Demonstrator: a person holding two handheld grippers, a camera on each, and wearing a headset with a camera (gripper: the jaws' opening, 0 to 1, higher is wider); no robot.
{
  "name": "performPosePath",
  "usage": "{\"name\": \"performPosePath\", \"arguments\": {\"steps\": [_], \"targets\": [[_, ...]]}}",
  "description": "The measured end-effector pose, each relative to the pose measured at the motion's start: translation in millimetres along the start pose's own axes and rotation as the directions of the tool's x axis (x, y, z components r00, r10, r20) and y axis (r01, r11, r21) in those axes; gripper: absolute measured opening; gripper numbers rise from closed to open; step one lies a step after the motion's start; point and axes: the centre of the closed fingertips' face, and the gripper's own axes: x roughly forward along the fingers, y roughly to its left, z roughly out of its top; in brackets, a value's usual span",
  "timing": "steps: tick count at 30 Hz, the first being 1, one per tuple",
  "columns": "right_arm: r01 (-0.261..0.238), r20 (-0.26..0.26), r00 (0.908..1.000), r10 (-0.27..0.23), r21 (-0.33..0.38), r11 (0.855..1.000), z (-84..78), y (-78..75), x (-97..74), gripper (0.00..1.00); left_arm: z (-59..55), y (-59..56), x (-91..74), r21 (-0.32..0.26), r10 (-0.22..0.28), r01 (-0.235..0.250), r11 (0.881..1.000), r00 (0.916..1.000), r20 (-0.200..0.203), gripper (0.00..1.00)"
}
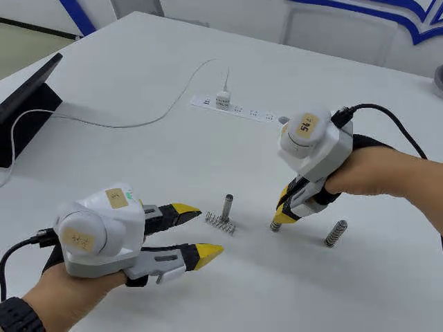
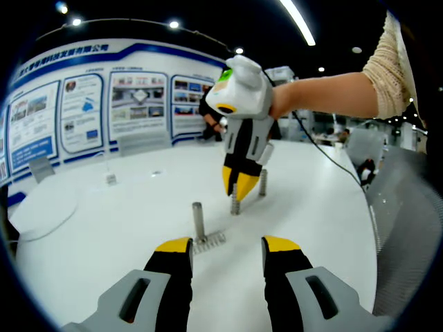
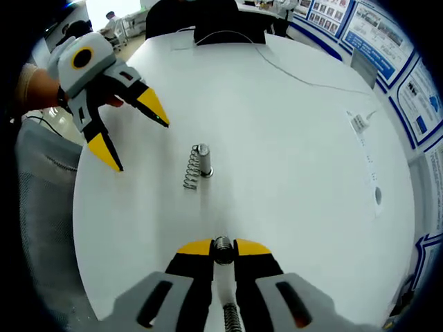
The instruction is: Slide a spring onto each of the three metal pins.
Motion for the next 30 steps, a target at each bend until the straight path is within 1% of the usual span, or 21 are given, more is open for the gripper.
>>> {"name": "performPosePath", "arguments": {"steps": [7,11,13,17,20,23,26,30], "targets": [[-0.005,0.006,1.0,0.005,0.002,1.0,0.6,0.7,1.6,0.13,-1.1,1.3,-0.8,-0.004,0.005,-0.005,1.0,1.0,-0.001,0.41],[-0.004,0.014,0.9999,0.004,0.003,1.0,-0.4,1.6,0.9,0.15,-1.4,1.9,-1.0,-0.004,0.005,-0.005,1.0,1.0,-0.002,0.41],[0.006,0.022,0.9997,-0.006,-0.001,1.0,0.6,0.4,-2.2,0.17,-1.2,2.0,-0.9,-0.001,0.005,-0.005,1.0,1.0,-0.002,0.41],[0.025,0.042,0.9988,-0.025,-0.012,1.0,7.1,0.3,-11.1,0.21,-0.6,2.9,-0.8,-0.001,0.006,-0.006,1.0,1.0,0.001,0.41],[0.036,0.073,0.9968,-0.034,-0.035,0.999,16.7,2.7,-19.4,0.21,-0.7,2.9,-0.8,-0.002,0.005,-0.005,1.0,1.0,0.001,0.41],[0.037,0.101,0.9944,-0.032,-0.044,0.998,27.4,6.8,-25.1,0.21,-0.2,2.7,-0.9,-0.001,0.004,-0.004,1.0,1.0,0.003,0.41],[0.027,0.121,0.9924,-0.022,-0.042,0.999,34.7,10.9,-25.5,0.21,0.8,2.9,-1.1,0.0,0.005,-0.005,1.0,1.0,0.005,0.41],[0.007,0.15,0.9887,-0.003,-0.027,1.0,44.6,18.4,-18.9,0.21,2.1,3.1,-2.5,0.004,0.004,-0.004,1.0,1.0,0.007,0.41]]}}
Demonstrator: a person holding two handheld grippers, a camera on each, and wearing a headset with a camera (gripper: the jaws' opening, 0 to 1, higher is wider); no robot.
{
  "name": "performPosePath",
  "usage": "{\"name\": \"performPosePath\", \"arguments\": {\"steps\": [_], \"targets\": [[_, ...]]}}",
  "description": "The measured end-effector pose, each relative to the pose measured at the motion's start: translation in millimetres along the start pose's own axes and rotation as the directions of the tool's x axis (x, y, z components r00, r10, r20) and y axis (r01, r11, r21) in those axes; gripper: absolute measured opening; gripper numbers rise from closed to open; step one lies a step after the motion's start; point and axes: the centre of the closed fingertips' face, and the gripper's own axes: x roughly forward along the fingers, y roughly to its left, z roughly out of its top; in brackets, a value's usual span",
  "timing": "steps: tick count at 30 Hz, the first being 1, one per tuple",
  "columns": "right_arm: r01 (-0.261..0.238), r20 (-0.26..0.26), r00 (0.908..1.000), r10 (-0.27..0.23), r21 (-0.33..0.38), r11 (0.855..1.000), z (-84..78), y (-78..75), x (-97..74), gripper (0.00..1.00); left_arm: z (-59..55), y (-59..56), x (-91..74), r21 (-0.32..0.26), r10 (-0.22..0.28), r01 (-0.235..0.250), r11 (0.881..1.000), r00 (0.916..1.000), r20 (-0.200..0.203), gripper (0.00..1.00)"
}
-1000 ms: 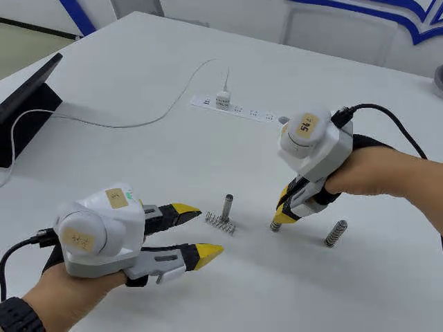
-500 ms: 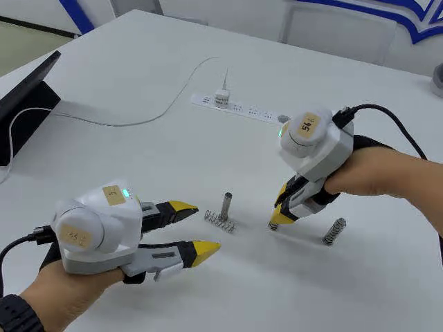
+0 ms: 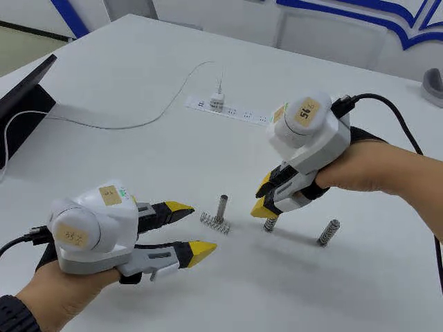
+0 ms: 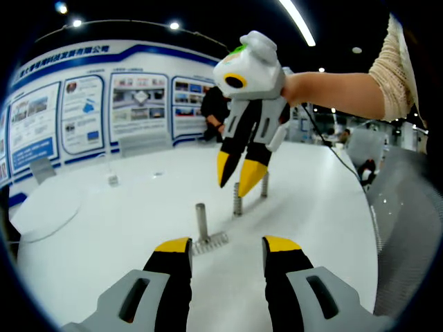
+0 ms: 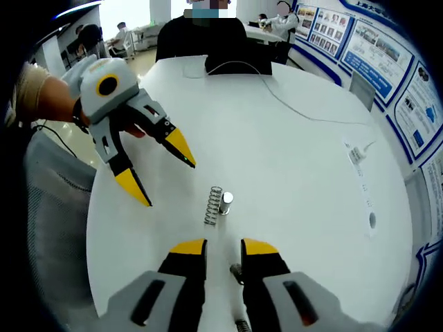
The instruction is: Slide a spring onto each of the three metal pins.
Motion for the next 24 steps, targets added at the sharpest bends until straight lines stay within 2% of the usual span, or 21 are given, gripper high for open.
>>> {"name": "performPosePath", "arguments": {"steps": [8,17,24], "targets": [[-0.025,0.014,0.9996,0.024,0.03,0.999,4.9,13.2,25.9,0.19,0.1,2.6,-3.2,-0.001,0.007,-0.007,1.0,1.0,0.001,0.41],[-0.009,0.013,0.9999,0.008,0.056,0.998,4.1,10.6,45.7,0.18,-2.4,4.7,-3.2,-0.005,0.009,-0.009,1.0,1.0,-0.003,0.41],[-0.02,0.007,0.9998,0.019,0.075,0.997,2.9,14.1,56.2,0.17,-5.1,7.6,-4.0,-0.009,0.012,-0.012,1.0,0.9999,-0.007,0.41]]}}
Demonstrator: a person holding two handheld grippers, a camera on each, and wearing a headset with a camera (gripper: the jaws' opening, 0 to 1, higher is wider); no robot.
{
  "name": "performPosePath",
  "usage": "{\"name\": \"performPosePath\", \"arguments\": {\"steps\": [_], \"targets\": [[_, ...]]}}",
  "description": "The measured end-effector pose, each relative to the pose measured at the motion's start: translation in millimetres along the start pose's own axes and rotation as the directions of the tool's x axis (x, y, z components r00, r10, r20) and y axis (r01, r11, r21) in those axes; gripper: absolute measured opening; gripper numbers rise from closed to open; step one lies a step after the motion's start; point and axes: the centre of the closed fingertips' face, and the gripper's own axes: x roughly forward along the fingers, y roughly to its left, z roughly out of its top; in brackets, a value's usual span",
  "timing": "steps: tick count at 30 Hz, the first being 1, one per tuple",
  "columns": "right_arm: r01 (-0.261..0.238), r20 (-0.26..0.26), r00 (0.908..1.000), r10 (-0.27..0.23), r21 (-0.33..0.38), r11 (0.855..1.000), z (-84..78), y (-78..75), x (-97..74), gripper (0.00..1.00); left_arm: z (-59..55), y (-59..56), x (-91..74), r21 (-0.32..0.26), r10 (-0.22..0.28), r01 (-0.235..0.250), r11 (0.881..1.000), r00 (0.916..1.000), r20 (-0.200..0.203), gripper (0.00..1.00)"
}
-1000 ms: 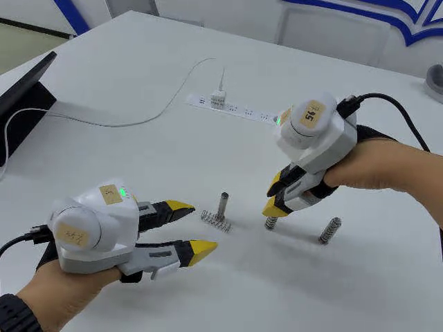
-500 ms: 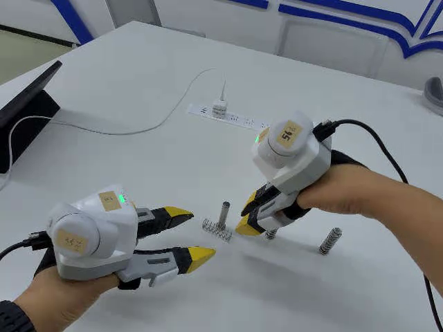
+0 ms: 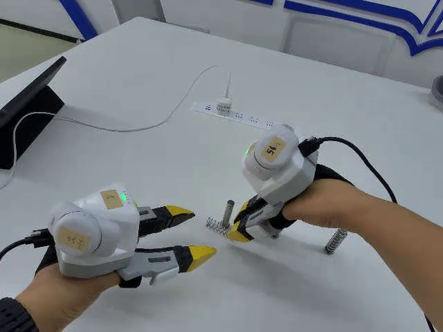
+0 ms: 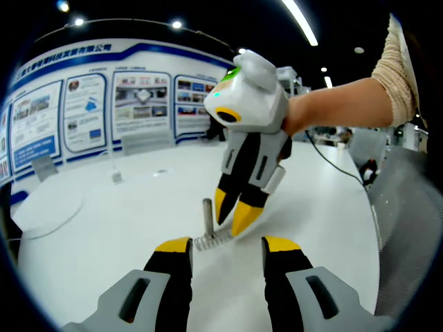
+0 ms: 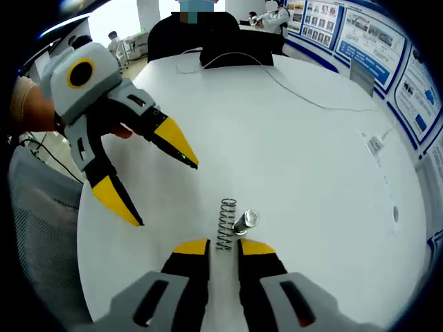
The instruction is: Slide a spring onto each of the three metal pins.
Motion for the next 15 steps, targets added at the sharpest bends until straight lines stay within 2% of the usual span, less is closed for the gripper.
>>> {"name": "performPosePath", "arguments": {"steps": [15], "targets": [[-0.008,-0.023,0.9997,0.009,0.002,1.0,-5.5,0.8,8.7,0.13,-1.6,0.0,0.4,-0.004,0.005,-0.005,1.0,1.0,-0.001,0.4]]}}
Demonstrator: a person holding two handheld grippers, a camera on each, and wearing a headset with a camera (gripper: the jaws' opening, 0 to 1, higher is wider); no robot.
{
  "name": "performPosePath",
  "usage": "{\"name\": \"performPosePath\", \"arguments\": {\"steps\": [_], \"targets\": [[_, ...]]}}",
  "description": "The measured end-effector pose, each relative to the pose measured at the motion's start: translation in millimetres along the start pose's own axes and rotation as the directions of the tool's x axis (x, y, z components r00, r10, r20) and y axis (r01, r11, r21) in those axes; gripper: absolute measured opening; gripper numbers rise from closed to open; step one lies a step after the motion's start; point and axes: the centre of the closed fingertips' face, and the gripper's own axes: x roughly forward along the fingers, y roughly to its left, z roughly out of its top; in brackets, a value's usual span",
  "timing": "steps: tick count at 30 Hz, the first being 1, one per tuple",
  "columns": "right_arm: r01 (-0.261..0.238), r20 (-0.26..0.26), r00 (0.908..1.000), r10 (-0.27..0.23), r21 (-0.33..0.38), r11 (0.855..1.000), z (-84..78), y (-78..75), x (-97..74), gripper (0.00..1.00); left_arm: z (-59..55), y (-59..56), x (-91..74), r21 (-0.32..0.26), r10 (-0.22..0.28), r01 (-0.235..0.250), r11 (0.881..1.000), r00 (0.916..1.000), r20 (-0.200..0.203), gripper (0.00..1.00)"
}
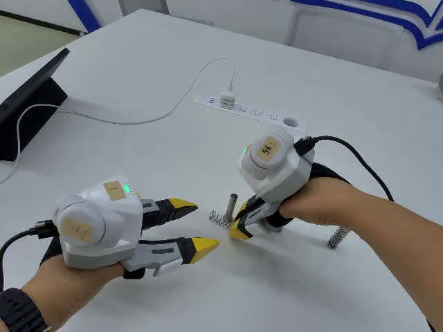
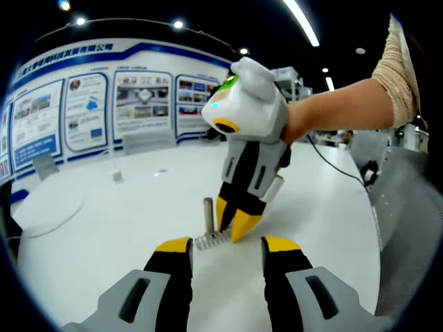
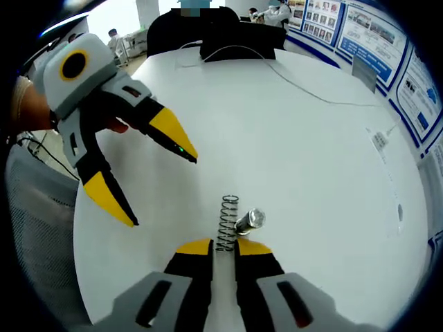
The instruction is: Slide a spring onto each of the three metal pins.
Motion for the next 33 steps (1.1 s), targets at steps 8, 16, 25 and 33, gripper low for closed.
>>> {"name": "performPosePath", "arguments": {"steps": [8,16,25,33], "targets": [[-0.017,-0.006,0.9998,0.017,-0.01,1.0,-3.6,4.3,-1.7,0.12,-3.1,1.5,-1.4,0.0,0.006,-0.006,1.0,0.9999,-0.01,0.4],[-0.057,-0.02,0.9983,0.056,-0.088,0.995,-4.2,20.5,-18.8,0.12,-8.5,-6.1,1.0,0.008,-0.015,0.015,1.0,0.9995,-0.029,0.4],[-0.098,-0.009,0.9951,0.098,-0.136,0.986,3.9,31.7,-36.9,0.11,-8.8,-16.6,8.1,0.024,-0.05,0.051,0.998,0.998,-0.038,0.39],[-0.128,-0.01,0.9916,0.129,-0.165,0.978,8.6,42.8,-46.2,0.11,-12.1,-21.5,9.1,0.056,-0.067,0.07,0.996,0.9963,-0.054,0.36]]}}
